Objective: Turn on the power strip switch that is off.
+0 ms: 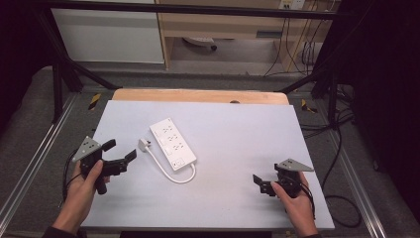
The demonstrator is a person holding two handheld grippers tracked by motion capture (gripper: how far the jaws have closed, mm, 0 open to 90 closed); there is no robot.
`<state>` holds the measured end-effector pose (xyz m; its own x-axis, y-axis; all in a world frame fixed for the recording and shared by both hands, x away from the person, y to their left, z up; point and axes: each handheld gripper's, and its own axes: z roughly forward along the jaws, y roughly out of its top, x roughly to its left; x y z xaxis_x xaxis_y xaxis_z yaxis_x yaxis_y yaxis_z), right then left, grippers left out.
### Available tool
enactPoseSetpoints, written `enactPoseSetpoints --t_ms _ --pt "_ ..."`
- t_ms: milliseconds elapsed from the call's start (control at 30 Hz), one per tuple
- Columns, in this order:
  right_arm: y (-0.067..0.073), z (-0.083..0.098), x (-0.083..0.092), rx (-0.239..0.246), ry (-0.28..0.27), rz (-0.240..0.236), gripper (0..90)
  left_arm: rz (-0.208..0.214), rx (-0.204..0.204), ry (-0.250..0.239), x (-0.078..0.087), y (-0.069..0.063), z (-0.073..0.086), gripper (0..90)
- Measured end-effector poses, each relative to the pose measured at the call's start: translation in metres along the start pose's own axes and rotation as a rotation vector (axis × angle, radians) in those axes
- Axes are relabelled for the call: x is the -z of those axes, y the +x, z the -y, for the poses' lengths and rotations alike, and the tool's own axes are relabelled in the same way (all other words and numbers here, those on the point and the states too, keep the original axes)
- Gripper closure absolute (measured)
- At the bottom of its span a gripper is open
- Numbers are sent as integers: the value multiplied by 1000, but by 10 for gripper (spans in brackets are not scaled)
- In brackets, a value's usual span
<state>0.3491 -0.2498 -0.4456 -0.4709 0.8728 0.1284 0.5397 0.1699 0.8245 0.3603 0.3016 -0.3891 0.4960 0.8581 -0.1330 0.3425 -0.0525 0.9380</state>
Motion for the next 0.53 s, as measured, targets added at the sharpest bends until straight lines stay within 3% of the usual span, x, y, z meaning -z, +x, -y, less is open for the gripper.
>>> enactPoseSetpoints --t_ms 167,367,400,467,533 --pt "-1 0 -1 1 0 6 31 -13 22 21 12 5 13 75" --pt "-4 0 -3 -4 2 24 29 -10 30 106 18 0 42 90" --pt "-5 -1 -4 -8 4 30 29 -8 25 118 19 -1 46 91" --pt "-7 -1 -9 -3 24 58 28 -14 -25 146 18 -4 49 87" --pt "-10 1 -16 10 74 91 29 -32 -53 155 16 -5 50 88"
